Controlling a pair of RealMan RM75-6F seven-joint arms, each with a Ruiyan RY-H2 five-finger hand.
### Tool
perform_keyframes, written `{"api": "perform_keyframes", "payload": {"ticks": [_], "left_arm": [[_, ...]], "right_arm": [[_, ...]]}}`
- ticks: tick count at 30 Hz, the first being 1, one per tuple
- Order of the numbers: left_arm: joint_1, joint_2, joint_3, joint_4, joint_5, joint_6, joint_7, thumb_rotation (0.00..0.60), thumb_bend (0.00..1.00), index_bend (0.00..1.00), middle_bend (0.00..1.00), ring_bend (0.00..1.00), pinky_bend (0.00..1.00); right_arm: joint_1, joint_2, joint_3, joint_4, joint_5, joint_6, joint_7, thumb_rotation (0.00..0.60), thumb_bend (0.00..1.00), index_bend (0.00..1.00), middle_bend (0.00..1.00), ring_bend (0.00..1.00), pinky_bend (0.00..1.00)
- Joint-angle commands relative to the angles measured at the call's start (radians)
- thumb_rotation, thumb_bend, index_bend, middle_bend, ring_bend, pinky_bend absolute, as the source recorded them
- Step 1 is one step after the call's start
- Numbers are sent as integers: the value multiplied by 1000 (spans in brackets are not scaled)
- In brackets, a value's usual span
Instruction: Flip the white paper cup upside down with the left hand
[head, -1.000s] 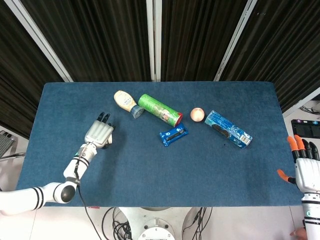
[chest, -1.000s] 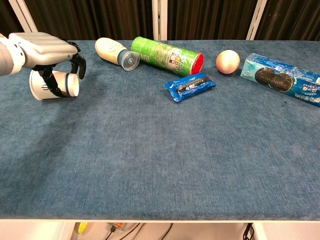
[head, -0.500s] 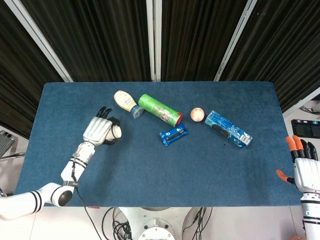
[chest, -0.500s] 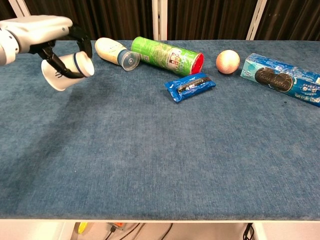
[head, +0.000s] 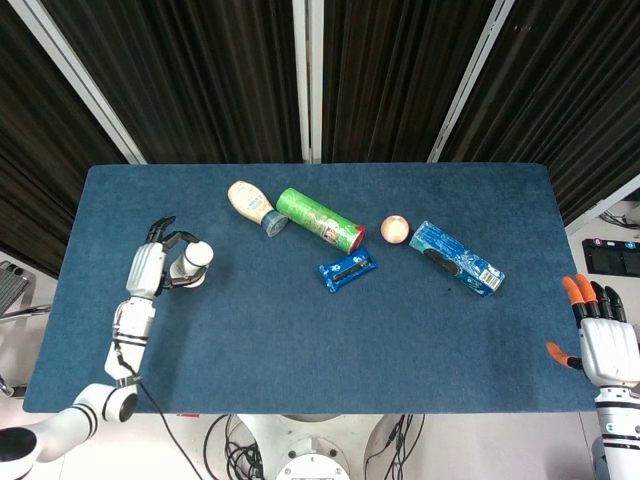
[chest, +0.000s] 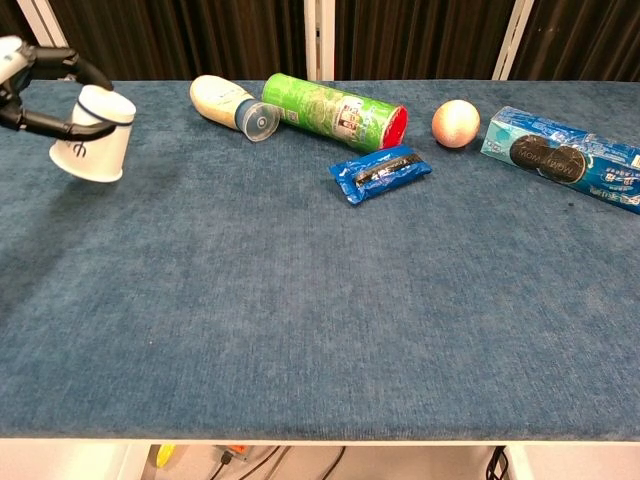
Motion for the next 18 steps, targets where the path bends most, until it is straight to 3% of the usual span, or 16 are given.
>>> {"api": "perform_keyframes", "payload": {"ticks": [1, 13, 18], "left_arm": [[38, -80, -21, 107, 2, 20, -122, 600, 205, 388, 440, 66, 0], [52, -150, -41, 243, 24, 36, -304, 600, 201, 359, 420, 59, 0], [55, -154, -33, 262, 41, 32, -337, 600, 200, 291, 385, 59, 0]], "right_arm": [[0, 1, 0, -1, 0, 2, 0, 600, 102, 0, 0, 0, 0], [3, -2, 0, 3, 8, -7, -1, 600, 103, 0, 0, 0, 0], [2, -2, 2, 2, 13, -7, 1, 600, 116, 0, 0, 0, 0]]}}
